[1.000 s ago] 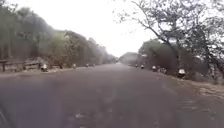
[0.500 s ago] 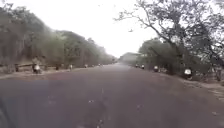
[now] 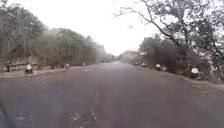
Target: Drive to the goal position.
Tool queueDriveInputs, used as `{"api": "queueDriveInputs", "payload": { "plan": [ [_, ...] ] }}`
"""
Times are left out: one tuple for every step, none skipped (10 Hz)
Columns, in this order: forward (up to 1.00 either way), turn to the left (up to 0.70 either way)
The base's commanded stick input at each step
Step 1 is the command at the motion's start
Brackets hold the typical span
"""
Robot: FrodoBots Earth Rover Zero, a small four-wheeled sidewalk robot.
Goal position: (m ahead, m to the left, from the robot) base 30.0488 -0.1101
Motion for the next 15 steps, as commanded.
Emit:
{"api": "queueDriveInputs", "payload": {
  "plan": [
    [1.00,0.00],
    [1.00,0.00],
    [1.00,0.00],
    [1.00,0.00],
    [1.00,0.00],
    [1.00,0.00],
    [1.00,0.00],
    [1.00,0.00],
    [1.00,0.00],
    [1.00,0.00],
    [1.00,0.00],
    [1.00,0.00],
    [1.00,0.00],
    [1.00,0.00],
    [1.00,0.00]
  ]
}}
